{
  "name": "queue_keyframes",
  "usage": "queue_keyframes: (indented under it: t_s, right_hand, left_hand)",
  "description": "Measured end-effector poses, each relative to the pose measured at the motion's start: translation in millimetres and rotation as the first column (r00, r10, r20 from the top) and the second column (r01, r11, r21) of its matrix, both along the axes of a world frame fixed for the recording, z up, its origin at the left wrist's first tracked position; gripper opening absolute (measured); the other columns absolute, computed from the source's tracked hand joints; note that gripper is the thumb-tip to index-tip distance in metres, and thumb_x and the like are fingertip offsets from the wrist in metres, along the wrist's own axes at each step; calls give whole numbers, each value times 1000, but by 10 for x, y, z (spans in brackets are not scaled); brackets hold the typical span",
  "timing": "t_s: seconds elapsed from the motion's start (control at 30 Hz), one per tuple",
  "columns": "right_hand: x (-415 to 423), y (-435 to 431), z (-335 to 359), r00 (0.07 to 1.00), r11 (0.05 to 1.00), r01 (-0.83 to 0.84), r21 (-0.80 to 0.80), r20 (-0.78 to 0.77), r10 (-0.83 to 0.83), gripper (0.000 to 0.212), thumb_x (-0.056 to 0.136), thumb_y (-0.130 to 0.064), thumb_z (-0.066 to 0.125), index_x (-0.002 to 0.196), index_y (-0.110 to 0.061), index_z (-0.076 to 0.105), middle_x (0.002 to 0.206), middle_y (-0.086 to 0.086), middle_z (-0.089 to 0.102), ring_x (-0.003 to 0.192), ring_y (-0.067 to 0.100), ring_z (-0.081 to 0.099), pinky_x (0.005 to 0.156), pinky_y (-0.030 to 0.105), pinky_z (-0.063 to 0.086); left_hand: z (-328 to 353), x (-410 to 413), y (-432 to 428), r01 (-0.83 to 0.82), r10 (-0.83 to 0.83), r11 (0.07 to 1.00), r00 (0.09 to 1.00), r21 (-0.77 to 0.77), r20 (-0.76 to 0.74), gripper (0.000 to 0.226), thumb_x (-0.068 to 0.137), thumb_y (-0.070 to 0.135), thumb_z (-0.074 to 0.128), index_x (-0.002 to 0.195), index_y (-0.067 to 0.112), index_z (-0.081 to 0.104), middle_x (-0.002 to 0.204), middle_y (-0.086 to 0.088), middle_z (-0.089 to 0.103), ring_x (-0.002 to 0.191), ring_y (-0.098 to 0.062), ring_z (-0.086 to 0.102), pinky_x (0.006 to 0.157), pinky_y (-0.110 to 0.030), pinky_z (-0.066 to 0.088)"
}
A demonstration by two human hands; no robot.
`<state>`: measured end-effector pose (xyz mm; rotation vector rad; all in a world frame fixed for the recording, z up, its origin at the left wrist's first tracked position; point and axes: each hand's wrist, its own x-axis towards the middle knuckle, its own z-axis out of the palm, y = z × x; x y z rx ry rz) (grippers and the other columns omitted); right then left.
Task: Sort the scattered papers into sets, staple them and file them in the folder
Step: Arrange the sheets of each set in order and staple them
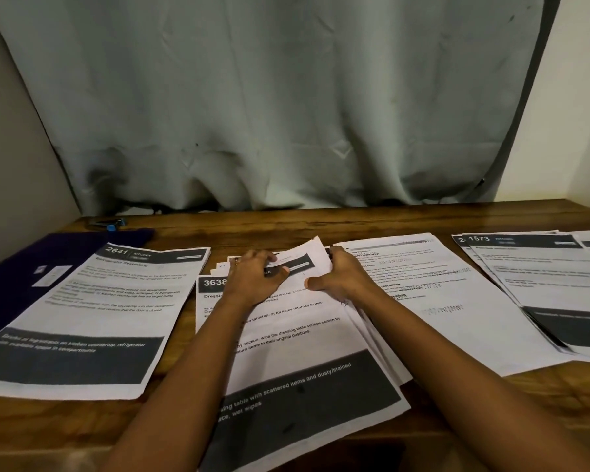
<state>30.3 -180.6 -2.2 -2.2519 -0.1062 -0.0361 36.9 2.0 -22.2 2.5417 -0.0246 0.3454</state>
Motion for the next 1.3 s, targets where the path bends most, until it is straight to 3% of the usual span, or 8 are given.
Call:
queue_keyframes:
  t_s: [0.4, 0.5, 0.63, 0.73, 0.8, 0.87, 1.03, 1.3]
  right_hand:
    - [-122, -43, 72, 997, 994, -69, 83, 50, 65, 51, 74, -7, 79, 121, -11, 61, 120, 5, 66, 93, 17, 61, 70, 25, 46]
    - [-146, -50, 99, 978, 983, -179, 35, 113, 174, 50, 76, -2, 74, 123, -13, 62, 120, 4, 66, 96, 15, 60, 77, 26, 47]
    - [-151, -102, 139, 946, 949, -315, -2, 83, 314, 40, 78, -9, 74, 116, -19, 68, 110, 1, 71, 93, 17, 65, 81, 32, 54]
    - [-143, -194, 209, 959, 940, -282, 193, 51, 277, 21, 79, -37, 74, 96, -25, 74, 93, -3, 73, 93, 25, 67, 84, 38, 54]
    - [-120, -261, 247, 992, 942, -127, 311, 42, 120, 36, 84, -52, 62, 95, -19, 70, 95, -5, 70, 98, 17, 62, 80, 30, 44]
    - [-61, -311, 210, 998, 969, 30, 246, 43, -41, 50, 88, -57, 53, 106, -12, 66, 105, -1, 64, 103, 18, 57, 81, 29, 39]
    - [-2, -295, 121, 997, 990, 70, 119, 2, -71, 20, 88, -23, 67, 99, -7, 63, 101, 6, 65, 93, 20, 58, 78, 27, 42]
    - [12, -297, 152, 999, 945, -19, 325, -20, 27, 24, 80, -2, 72, 103, -8, 65, 104, 7, 70, 87, 16, 68, 70, 25, 54]
  left_hand:
    - [94, -80, -45, 64, -54, 957, 998, -284, 44, 57, 95, 58, 36, 145, 32, 37, 151, -1, 38, 142, -28, 27, 115, -54, 19]
    - [177, -186, -91, 126, -76, 818, 991, -561, 112, 57, 88, 70, 26, 134, 43, 47, 141, -1, 48, 127, -24, 45, 103, -49, 40]
    - [253, -273, -87, 54, -58, 562, 998, -825, 27, 73, 73, 77, 28, 106, 23, 65, 108, -12, 67, 100, -28, 65, 96, -48, 50]
    - [221, -252, -48, 91, -63, 525, 996, -846, 68, 74, 83, 70, 24, 88, 9, 65, 99, -15, 69, 92, -23, 67, 89, -40, 55]
    - [189, -200, -32, 130, -55, 491, 991, -862, 118, 73, 96, 57, 19, 69, 3, 61, 94, -16, 68, 85, -12, 64, 70, -23, 56]
    - [155, -148, -8, 163, -57, 513, 986, -843, 155, 77, 100, 52, 17, 57, 4, 59, 89, -20, 67, 81, -7, 65, 67, -18, 48]
    - [112, -94, 43, 203, -86, 502, 979, -841, 185, 75, 101, 51, 21, 55, 5, 58, 82, -23, 67, 78, -6, 67, 73, -17, 42]
    - [169, -126, -27, 170, -37, 479, 984, -861, 173, 69, 103, 44, 21, 64, 0, 56, 84, -18, 64, 71, -1, 66, 51, -9, 47]
